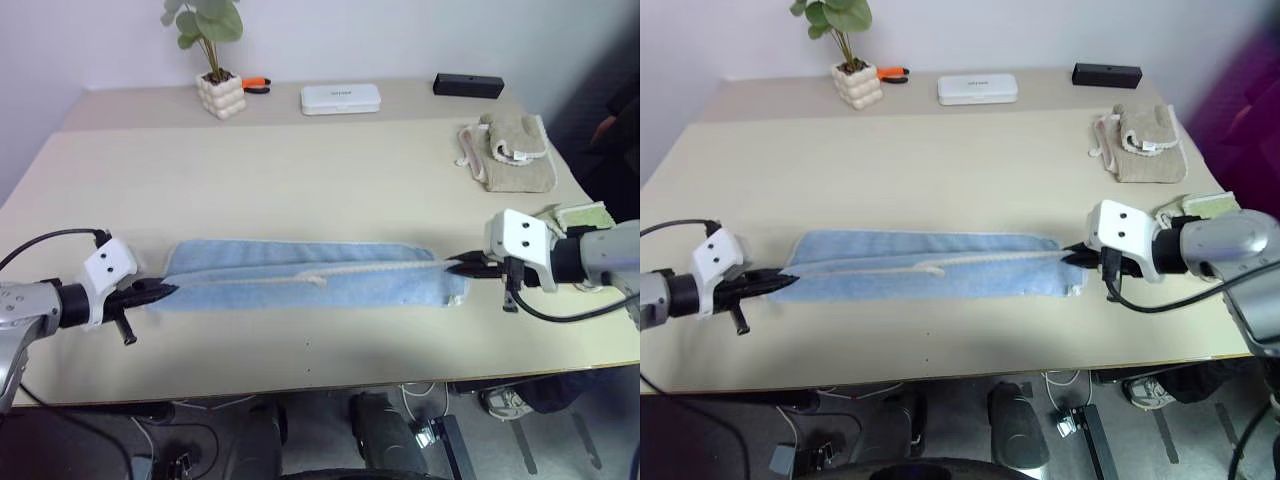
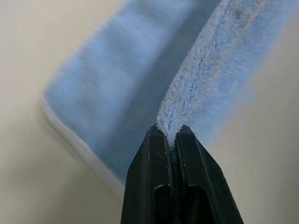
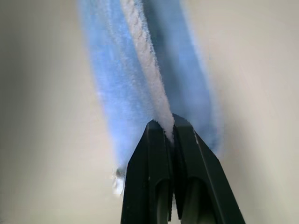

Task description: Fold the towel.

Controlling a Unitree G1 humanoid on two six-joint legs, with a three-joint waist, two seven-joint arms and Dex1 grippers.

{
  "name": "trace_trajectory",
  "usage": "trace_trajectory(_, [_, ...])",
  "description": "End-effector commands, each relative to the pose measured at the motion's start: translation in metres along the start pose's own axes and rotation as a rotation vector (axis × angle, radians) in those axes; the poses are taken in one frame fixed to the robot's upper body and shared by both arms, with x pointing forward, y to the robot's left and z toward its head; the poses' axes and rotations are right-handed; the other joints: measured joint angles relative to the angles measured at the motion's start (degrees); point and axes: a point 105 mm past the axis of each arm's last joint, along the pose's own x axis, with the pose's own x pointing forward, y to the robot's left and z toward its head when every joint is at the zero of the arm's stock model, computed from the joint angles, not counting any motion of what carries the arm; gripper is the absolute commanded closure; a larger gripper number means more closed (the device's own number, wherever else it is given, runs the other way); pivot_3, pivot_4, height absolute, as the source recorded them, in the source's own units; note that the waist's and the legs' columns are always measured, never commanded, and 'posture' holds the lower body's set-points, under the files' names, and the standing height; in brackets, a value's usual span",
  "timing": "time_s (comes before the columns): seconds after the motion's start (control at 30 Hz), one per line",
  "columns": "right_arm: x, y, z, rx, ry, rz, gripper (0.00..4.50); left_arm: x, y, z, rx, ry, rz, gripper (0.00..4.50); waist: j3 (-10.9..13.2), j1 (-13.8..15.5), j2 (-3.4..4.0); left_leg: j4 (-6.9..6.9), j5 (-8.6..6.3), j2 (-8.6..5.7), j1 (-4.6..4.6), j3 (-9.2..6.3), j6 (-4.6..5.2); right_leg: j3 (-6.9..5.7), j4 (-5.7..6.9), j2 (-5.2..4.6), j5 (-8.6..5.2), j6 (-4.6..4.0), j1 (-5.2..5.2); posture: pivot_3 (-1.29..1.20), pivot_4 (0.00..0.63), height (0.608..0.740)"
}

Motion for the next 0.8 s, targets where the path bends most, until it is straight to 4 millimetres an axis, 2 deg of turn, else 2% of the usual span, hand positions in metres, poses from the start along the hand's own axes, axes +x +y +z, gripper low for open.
trace_trajectory(0.03, [0.004,-0.012,-0.010,-0.015,0.033,-0.031,4.44,0.011,0.014,-0.002,0.020,0.013,0.033,4.50,0.0,0.2,0.00,-0.05,-0.01,0.01,-0.13,-0.04,0.02,-0.04,0.05,0.02,0.02,0.11,-0.16,0.00,0.150,0.734])
trace_trajectory(0.17, [0.017,-0.018,-0.017,-0.013,0.033,-0.038,4.44,0.032,0.023,-0.001,0.030,0.007,0.015,4.50,0.0,0.3,0.03,-0.02,-0.03,0.02,-0.83,-0.20,0.05,-0.17,0.21,0.05,0.01,0.16,-0.88,0.00,0.150,0.734])
trace_trajectory(0.23, [0.022,-0.018,-0.019,-0.010,0.030,-0.034,4.44,0.041,0.025,-0.001,0.030,0.007,0.003,4.50,0.0,0.6,0.03,0.02,-0.03,0.01,-0.89,-0.19,0.05,-0.18,0.25,0.06,0.01,0.16,-0.95,0.00,0.150,0.734])
trace_trajectory(0.53, [0.026,-0.017,-0.023,0.011,0.025,-0.045,4.44,0.049,0.031,-0.003,0.001,-0.005,-0.007,4.50,0.0,1.0,0.04,0.25,0.01,0.01,-0.72,-0.27,0.03,-0.18,0.33,0.12,0.03,0.14,-0.64,0.00,0.150,0.734])
trace_trajectory(0.57, [0.026,-0.019,-0.024,0.025,0.025,-0.062,4.21,0.049,0.034,-0.002,-0.020,-0.015,0.012,3.89,0.0,1.0,0.04,0.27,0.02,0.01,-0.65,-0.29,0.02,-0.18,0.33,0.14,0.04,0.14,-0.54,0.00,0.150,0.734])
trace_trajectory(0.63, [0.025,-0.024,-0.025,0.029,0.027,-0.097,3.61,0.048,0.039,-0.001,-0.036,-0.027,0.045,3.19,0.0,1.0,0.04,0.29,0.02,0.02,-0.45,-0.32,0.02,-0.17,0.33,0.18,0.04,0.13,-0.34,0.00,0.150,0.734])
trace_trajectory(0.77, [0.022,-0.033,-0.026,0.006,0.037,-0.176,1.79,0.047,0.052,0.002,-0.039,-0.063,0.144,1.34,0.0,1.0,0.04,0.27,0.02,0.02,-0.24,-0.33,0.02,-0.17,0.32,0.19,0.04,0.13,-0.14,0.00,0.150,0.734])
trace_trajectory(0.8, [0.021,-0.035,-0.027,0.003,0.038,-0.197,1.79,0.047,0.057,0.006,-0.050,-0.090,0.182,1.34,0.0,1.0,0.04,0.26,0.02,0.03,-0.23,-0.34,0.02,-0.17,0.32,0.19,0.04,0.13,-0.14,0.00,0.150,0.734])
